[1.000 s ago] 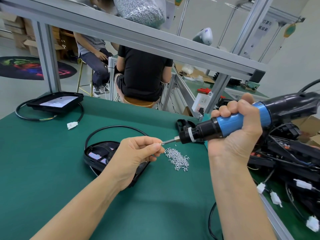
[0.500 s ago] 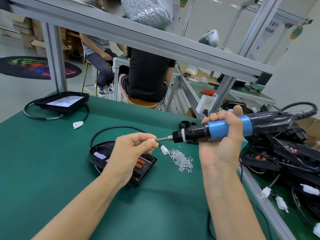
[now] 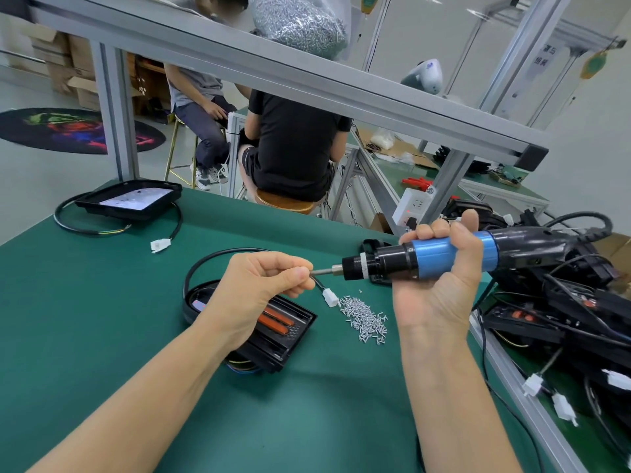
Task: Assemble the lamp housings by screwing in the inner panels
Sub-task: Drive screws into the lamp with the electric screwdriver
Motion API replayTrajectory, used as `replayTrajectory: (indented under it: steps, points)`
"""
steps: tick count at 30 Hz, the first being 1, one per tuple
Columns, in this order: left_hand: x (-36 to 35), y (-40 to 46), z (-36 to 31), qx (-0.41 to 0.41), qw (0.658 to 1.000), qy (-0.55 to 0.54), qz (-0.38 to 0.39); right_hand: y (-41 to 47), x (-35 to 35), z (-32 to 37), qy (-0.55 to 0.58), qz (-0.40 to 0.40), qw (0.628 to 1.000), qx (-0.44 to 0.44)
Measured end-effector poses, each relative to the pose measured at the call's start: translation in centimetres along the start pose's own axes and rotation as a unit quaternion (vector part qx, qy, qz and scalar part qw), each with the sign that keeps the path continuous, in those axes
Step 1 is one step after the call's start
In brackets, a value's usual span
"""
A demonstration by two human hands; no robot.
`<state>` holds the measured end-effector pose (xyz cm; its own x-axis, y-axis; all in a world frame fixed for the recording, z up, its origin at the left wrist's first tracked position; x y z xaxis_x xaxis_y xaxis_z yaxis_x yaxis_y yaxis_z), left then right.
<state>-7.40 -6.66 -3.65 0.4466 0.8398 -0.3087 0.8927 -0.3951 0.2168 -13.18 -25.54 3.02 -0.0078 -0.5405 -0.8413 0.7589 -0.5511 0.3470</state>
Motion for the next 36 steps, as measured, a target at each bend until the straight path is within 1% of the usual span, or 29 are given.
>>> replayTrajectory:
  steps: [7, 13, 18, 24, 30, 36]
  points:
    - [0.4, -0.1, 0.3, -0.002, 1.000, -0.022, -0.003, -0.2, 0.6, -0.4, 0.009, -0.017, 1.000, -0.006]
    - [0.5, -0.2, 0.4, -0.005, 1.000, -0.027, 0.011, -0.1, -0.2, -0.2, -0.001, -0.005, 1.000, -0.001]
    - [0.5, -0.3, 0.3, -0.009, 1.000, -0.005, 0.014, -0.3, -0.5, -0.1, -0.007, 0.005, 1.000, -0.002]
    - [0.6, -0.5, 0.6, -0.005, 0.999, -0.040, 0.006, -0.3, -0.9, 0.4, -0.023, 0.022, 0.999, 0.010]
    - [0.7, -0.8, 0.8, 0.011, 0.999, -0.042, -0.016, -0.3, -1.0, 0.3, -0.017, 0.029, 0.999, 0.004]
    - [0.6, -0.9, 0.7, 0.008, 0.999, -0.043, -0.020, -0.4, -1.1, 0.3, -0.024, 0.025, 0.999, 0.007]
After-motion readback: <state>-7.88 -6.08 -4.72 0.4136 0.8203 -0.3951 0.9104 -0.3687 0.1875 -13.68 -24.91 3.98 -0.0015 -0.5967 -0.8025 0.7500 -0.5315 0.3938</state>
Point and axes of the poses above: each hand's wrist, its own y-axis towards the middle knuckle, its own x-axis out of the back of the hand, z = x × y, the point moved 8 cm from there along y, towards the middle knuckle, and after that the axes turned 4 degrees about z, right-handed, at the moved point
